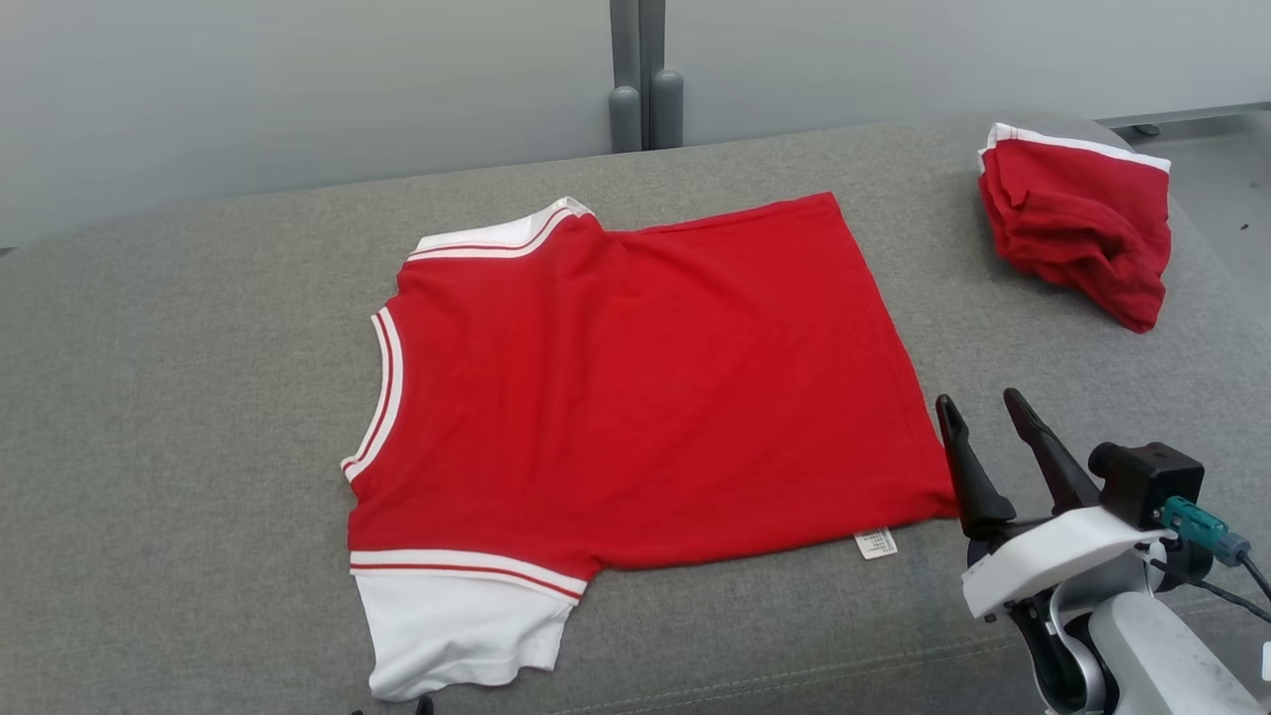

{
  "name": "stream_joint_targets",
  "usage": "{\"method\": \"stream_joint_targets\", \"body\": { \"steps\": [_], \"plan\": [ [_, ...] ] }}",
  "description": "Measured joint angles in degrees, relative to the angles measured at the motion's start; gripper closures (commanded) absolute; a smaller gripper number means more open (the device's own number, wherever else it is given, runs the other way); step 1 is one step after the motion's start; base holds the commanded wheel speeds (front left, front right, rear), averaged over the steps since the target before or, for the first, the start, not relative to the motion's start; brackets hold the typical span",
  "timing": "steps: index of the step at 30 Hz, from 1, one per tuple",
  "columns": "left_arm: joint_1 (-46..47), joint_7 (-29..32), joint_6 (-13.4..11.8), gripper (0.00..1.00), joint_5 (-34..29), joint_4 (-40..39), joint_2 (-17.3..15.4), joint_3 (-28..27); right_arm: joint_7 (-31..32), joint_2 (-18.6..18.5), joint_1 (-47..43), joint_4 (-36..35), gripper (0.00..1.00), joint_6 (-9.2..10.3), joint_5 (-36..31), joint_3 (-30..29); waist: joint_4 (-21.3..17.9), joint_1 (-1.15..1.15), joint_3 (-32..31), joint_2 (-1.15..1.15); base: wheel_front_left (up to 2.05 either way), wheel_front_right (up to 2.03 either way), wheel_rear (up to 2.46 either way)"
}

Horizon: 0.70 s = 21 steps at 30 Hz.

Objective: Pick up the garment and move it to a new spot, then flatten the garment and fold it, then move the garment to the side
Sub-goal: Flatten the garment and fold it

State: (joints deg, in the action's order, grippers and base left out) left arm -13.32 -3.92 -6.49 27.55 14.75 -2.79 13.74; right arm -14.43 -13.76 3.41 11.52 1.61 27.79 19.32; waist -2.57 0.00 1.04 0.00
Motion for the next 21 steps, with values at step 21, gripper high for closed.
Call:
{"method": "stream_joint_targets", "body": {
  "steps": [21],
  "plan": [
    [4.2,-2.2,1.0,0.23,0.4,4.9,0.0,0.9,0.0,-0.9,0.9,0.1,0.0,-0.08,0.0,-0.9,-1.3,0.0,2.4,0.0,0.0,0.0,0.0]
  ]
}}
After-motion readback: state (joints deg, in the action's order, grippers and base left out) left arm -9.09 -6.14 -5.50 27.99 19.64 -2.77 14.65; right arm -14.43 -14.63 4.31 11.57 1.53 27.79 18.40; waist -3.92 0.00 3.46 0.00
